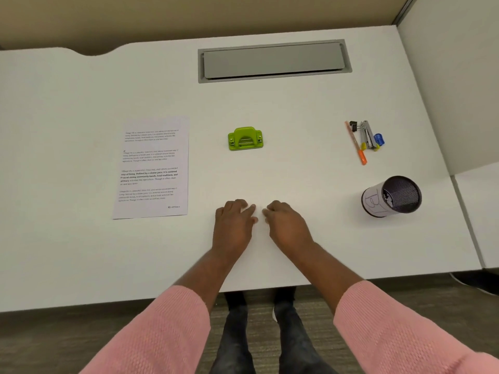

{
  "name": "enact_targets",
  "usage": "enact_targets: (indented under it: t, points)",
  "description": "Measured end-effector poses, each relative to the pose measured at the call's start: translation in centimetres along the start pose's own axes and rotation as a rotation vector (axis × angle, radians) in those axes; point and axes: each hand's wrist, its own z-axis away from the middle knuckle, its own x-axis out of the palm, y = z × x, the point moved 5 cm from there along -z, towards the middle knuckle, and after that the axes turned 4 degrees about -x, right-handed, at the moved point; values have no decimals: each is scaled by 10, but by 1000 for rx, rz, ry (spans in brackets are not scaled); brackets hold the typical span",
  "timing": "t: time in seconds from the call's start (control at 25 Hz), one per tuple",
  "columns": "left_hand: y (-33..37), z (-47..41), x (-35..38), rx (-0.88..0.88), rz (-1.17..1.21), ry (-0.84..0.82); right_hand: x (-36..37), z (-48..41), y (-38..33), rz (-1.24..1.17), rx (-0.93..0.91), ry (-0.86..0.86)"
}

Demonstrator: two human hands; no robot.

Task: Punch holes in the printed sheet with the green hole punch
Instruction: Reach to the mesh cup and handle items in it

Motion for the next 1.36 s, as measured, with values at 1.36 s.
enact_targets:
  t: [1.36]
  points:
    - [104, -44, -19, 99, 232, -96, -76, 16, 73, -639, 413, 415]
